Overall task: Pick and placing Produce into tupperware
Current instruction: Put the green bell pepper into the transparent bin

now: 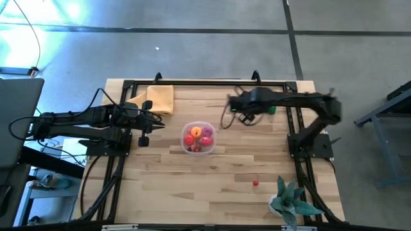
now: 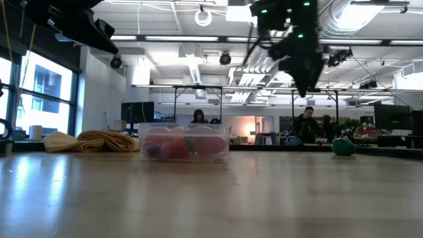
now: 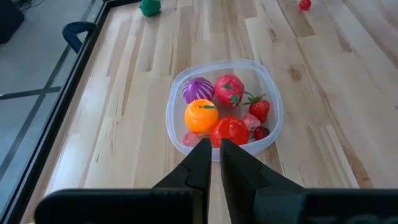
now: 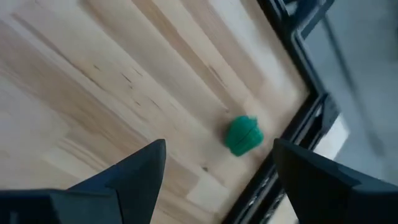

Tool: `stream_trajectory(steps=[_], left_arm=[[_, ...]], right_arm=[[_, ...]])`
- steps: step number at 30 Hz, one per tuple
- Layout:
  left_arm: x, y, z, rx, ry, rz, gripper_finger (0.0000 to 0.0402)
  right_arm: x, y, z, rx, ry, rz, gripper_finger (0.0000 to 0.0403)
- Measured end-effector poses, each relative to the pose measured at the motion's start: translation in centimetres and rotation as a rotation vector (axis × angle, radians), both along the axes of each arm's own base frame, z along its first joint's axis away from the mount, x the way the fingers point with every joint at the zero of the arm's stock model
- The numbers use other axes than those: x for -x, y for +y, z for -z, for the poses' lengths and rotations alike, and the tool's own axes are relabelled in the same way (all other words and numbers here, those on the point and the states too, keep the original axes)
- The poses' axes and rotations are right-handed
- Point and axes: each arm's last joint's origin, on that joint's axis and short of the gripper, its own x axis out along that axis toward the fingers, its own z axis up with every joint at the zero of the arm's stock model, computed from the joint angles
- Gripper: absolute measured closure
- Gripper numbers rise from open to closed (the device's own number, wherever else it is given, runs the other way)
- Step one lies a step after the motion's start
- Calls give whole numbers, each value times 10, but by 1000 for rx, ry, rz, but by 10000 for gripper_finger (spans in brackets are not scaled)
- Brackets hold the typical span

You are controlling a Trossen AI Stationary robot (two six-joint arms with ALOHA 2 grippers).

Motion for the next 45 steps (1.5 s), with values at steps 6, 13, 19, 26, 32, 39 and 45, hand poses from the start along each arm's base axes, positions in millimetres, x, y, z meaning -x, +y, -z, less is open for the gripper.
stream_trajectory(steps=[6, 13, 19, 26, 32, 39, 45], left_arm=[[0, 0, 0, 0, 0, 0, 378], [0, 0, 0, 0, 0, 0, 378], [0, 0, 0, 0, 0, 0, 378], [0, 0, 0, 0, 0, 0, 378], [0, 0, 0, 0, 0, 0, 378], [0, 0, 0, 0, 0, 0, 378], [0, 0, 0, 0, 0, 0, 378]], right_arm=[[55, -4, 2, -41, -318, 251, 114], [97, -11, 15, -44, -451, 578, 114], [110, -26, 30, -50, -459, 701, 114], [121, -41, 47, -66, -464, 732, 114], [129, -47, 54, -65, -450, 761, 114], [128, -54, 67, -76, -539, 756, 114], [135, -58, 78, -46, -526, 786, 114]])
